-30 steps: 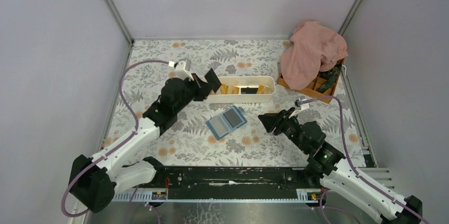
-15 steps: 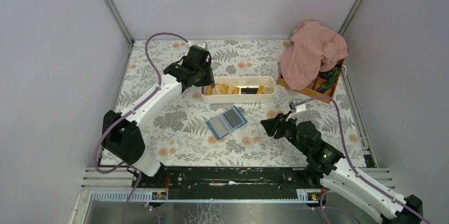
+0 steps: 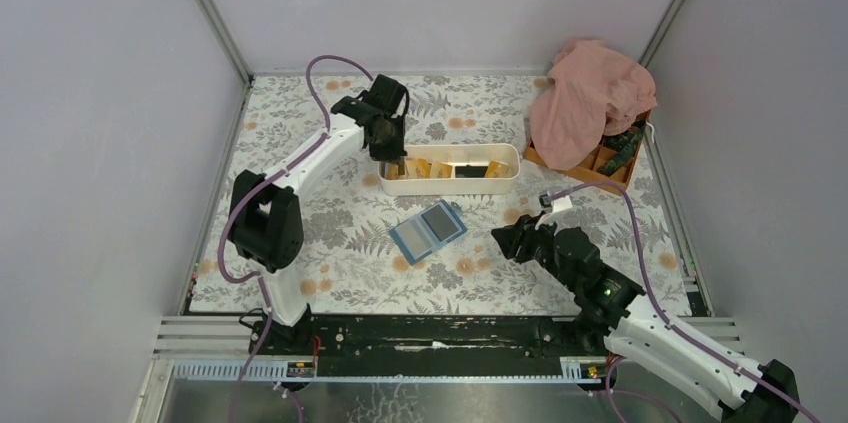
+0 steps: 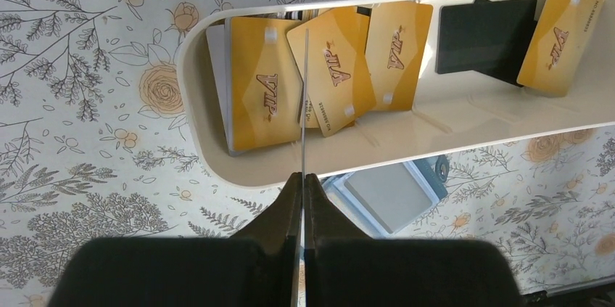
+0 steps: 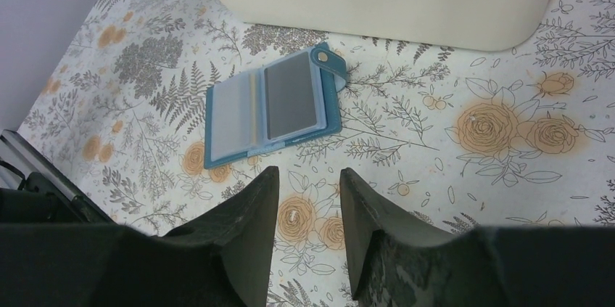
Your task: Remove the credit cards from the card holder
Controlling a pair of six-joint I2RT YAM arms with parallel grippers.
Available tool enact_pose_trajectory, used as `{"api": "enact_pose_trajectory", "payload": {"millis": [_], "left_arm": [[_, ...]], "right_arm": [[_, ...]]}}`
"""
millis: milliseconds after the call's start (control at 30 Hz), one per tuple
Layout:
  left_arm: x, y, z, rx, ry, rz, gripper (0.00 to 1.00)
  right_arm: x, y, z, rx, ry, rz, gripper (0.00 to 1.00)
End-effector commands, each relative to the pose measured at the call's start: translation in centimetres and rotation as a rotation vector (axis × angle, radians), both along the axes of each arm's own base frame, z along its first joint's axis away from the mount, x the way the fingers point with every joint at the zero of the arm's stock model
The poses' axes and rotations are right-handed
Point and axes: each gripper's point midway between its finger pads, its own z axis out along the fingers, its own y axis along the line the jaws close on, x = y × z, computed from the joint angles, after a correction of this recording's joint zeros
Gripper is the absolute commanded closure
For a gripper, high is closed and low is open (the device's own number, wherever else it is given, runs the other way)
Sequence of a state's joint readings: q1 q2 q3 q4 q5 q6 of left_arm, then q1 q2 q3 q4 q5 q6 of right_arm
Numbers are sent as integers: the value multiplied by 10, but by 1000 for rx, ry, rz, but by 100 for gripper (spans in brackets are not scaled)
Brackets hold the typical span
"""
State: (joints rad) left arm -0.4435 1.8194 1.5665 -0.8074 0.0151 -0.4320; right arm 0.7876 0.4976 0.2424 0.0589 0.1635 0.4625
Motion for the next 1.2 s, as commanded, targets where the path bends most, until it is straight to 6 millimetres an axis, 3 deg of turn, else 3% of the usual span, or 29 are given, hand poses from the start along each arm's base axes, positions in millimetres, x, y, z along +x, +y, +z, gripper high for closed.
{"api": "enact_pose_trajectory", "payload": {"millis": [0, 567, 1167], "left_arm": [[3, 6, 11, 3, 3, -25, 100], [20, 16, -11, 32, 138, -45, 100], [13, 30, -41, 69, 223, -21, 100]], "right_arm": [[3, 5, 9, 20, -47, 15, 57], [2, 1, 10, 12, -61, 8, 57], [5, -1, 7, -6, -57, -4, 57]]}}
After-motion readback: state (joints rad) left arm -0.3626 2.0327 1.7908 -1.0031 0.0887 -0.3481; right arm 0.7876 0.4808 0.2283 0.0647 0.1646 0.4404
